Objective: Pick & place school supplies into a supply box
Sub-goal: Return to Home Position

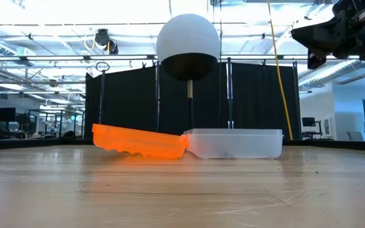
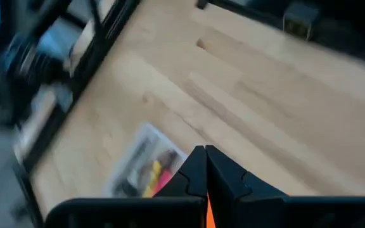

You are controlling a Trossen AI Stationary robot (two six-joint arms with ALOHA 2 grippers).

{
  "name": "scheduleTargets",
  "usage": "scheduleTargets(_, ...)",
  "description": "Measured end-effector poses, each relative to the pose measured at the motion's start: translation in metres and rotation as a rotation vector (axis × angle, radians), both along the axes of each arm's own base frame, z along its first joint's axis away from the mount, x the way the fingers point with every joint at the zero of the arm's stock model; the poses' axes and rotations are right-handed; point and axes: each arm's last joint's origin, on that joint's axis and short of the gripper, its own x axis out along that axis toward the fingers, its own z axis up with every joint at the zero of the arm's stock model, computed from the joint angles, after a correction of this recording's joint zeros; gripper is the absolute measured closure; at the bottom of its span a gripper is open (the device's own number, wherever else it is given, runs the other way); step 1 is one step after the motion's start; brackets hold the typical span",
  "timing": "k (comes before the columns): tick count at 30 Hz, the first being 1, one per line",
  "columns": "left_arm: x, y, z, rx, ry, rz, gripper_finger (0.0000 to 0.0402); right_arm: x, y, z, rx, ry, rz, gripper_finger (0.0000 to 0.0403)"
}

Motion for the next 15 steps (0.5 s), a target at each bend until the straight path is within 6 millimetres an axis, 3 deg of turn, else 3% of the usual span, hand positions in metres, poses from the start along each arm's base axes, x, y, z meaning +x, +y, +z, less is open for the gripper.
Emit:
scheduleTargets(2, -0.023, 0.002, 0.013, -0.096, 0.007, 0.100, 0.0395, 0.000, 0.000, 0.000, -0.016, 0.003, -0.002, 0.0403)
scheduleTargets(5, -0.056, -0.001, 0.010, -0.183, -0.048, 0.221, 0.0397, 0.000, 0.000, -0.002, -0.046, 0.019, -0.010, 0.0403)
scheduleTargets(11, -0.112, 0.000, -0.021, -0.430, -0.141, 0.353, 0.0397, 0.000, -0.001, -0.001, -0.025, 0.011, -0.033, 0.0403)
scheduleTargets(15, -0.138, 0.004, -0.054, -0.471, -0.225, 0.232, 0.0397, 0.000, -0.001, -0.001, -0.030, 0.011, -0.034, 0.0403)
